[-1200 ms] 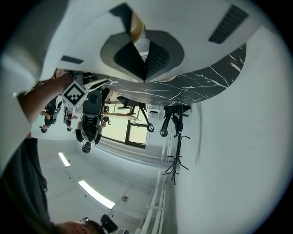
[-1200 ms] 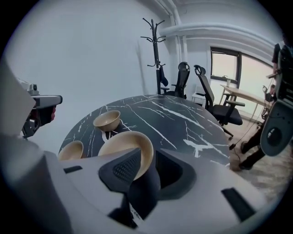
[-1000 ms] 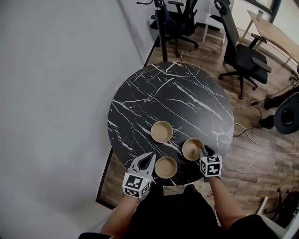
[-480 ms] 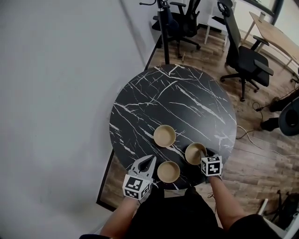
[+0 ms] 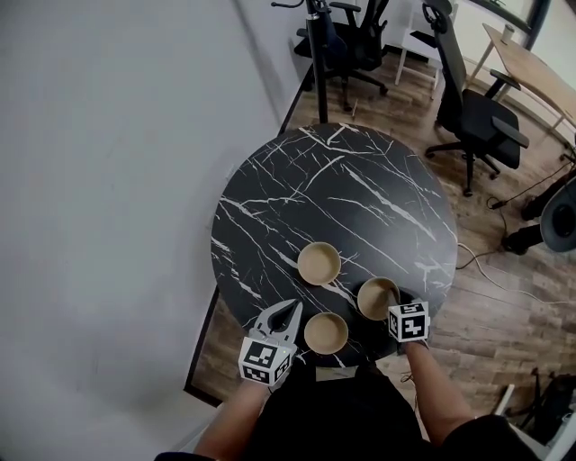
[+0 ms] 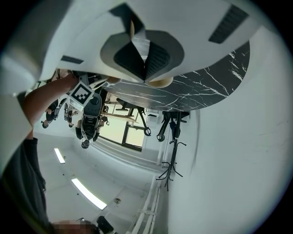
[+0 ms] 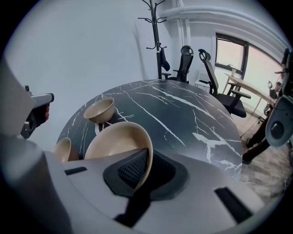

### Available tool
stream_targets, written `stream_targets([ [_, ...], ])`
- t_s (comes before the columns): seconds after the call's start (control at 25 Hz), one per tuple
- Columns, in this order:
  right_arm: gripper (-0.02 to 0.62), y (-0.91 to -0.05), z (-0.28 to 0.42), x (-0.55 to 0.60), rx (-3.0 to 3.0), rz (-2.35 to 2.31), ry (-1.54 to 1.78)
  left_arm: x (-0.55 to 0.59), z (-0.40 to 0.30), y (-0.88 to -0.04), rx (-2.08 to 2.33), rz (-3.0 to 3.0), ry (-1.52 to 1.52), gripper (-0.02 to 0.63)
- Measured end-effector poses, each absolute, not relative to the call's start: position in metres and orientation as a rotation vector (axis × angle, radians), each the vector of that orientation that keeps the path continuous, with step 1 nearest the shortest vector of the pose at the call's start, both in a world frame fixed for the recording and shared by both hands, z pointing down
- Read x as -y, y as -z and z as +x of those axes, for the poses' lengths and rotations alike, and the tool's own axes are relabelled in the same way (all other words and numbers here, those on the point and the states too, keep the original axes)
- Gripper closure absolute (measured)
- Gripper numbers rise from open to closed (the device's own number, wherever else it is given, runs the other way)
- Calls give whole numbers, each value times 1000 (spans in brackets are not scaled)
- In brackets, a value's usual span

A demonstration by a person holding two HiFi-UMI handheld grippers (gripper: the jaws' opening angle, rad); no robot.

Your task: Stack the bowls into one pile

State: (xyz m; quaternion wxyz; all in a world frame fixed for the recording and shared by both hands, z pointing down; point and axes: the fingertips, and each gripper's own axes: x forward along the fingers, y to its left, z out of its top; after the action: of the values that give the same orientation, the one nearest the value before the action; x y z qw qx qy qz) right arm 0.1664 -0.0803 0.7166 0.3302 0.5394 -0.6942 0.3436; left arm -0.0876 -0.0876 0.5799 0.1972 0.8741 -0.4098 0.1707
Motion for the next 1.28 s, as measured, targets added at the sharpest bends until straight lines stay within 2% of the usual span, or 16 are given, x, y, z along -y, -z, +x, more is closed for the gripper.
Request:
stream_targets([
  [0.4,578,-674,139,105,1943,1412,-869,81,-102,-592,1155,2416,-495,592],
  [0.68,577,-640,95,139,2075,1348,-768,81,-122,-595,1193,2394,-490,592],
  [1.28,577,-654,24,191,2098,1235,-707,78,-157,-590,1258,2373,-459,592],
])
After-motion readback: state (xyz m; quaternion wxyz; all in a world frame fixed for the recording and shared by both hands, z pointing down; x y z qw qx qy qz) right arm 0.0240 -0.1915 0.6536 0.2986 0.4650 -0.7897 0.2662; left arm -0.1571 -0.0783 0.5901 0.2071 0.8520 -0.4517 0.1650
